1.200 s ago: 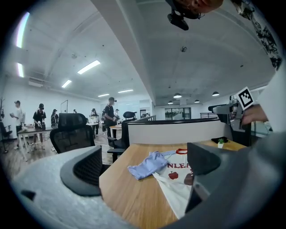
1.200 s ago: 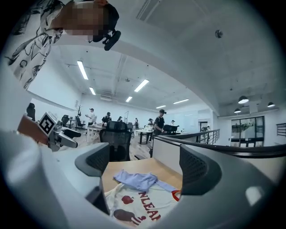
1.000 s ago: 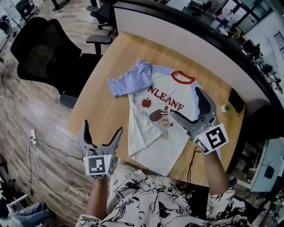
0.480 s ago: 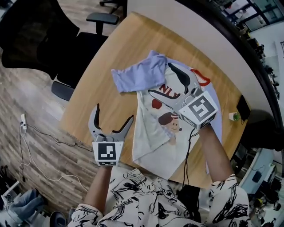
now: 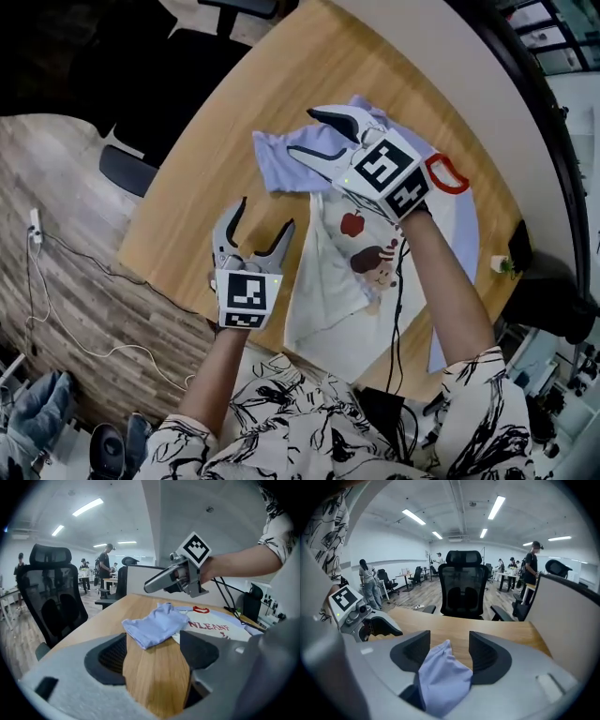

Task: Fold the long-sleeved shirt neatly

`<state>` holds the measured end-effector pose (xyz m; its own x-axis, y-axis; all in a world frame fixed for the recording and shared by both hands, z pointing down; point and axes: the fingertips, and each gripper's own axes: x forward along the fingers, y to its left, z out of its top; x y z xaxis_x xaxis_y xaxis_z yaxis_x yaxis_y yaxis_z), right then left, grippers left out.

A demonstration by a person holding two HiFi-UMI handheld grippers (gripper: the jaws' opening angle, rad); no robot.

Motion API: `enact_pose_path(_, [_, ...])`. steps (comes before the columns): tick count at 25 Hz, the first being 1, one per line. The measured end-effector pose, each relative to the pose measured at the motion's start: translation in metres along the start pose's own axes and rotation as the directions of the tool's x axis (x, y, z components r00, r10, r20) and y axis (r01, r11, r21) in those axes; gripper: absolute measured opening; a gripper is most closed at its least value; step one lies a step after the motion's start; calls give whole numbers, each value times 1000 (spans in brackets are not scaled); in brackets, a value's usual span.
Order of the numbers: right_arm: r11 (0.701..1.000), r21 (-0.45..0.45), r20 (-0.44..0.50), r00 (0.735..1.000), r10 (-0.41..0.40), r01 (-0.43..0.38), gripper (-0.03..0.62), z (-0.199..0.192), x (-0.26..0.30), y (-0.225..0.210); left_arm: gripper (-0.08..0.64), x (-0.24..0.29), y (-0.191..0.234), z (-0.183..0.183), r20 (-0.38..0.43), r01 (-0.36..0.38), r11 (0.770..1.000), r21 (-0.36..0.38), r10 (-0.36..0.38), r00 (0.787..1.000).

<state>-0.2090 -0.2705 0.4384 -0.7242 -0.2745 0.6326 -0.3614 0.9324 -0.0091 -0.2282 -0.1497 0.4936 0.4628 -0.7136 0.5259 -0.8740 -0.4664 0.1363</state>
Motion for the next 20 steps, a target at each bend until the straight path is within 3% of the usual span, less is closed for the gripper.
enact_pose_path(9, [988, 24, -193, 969, 155, -154, 182, -31, 85, 9, 285, 39, 5, -32, -108, 41, 998, -48, -46, 993])
enact_pose_path(15, [981, 70, -319, 928, 193, -180, 118, -60, 115, 7, 212, 59, 9, -40, -167, 51, 996, -68, -61, 984])
enact_pose_path(20, [981, 77, -358, 913, 196, -180, 90, -70, 124, 8, 155, 64, 11, -46, -253, 39, 999, -19, -42, 966])
